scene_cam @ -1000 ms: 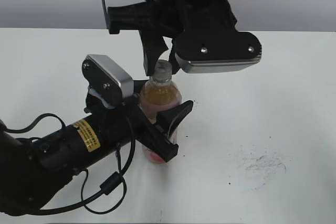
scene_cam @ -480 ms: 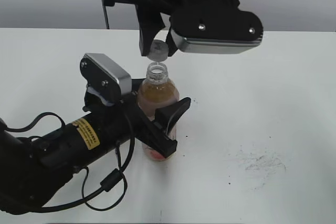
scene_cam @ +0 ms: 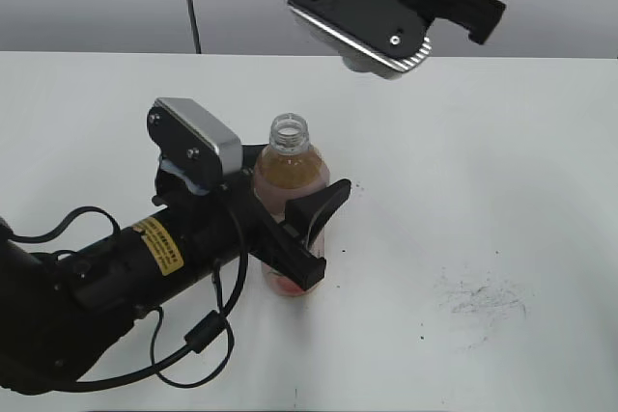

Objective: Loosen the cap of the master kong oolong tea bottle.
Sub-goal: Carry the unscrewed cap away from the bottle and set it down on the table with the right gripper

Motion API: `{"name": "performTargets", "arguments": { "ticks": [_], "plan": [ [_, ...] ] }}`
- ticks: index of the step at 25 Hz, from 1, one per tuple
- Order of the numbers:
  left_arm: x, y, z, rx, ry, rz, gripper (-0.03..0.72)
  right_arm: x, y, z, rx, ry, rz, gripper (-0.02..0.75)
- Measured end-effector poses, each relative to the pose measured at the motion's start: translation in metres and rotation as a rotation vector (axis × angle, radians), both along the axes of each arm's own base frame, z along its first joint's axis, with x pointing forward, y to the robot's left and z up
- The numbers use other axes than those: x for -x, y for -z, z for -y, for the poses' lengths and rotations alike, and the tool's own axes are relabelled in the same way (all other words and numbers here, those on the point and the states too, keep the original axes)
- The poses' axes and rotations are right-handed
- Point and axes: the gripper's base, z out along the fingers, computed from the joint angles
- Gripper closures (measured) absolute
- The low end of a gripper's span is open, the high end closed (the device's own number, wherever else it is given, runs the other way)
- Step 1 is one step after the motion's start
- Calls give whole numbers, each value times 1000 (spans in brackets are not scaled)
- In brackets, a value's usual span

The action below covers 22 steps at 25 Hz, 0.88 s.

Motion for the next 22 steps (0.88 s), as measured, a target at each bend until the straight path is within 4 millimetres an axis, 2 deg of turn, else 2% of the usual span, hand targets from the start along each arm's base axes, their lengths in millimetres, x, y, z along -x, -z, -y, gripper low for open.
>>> {"name": "performTargets", "arguments": {
  "ticks": [8, 13, 15, 17, 22],
  "plan": [
    [0, 0, 0, 0, 0, 0, 242, -33, 44, 65, -134, 828, -190, 465],
    [0, 0, 0, 0, 0, 0, 242, -45, 100, 85, -175, 1382, -391, 465],
    [0, 0, 0, 0, 0, 0, 242, -44, 122, 92, -163, 1613, -413, 465],
    [0, 0, 0, 0, 0, 0, 242, -38, 144, 98, -106, 1773, -430, 465],
    [0, 0, 0, 0, 0, 0, 242, -9, 184, 113, 46, 1925, -443, 465]
  ]
}}
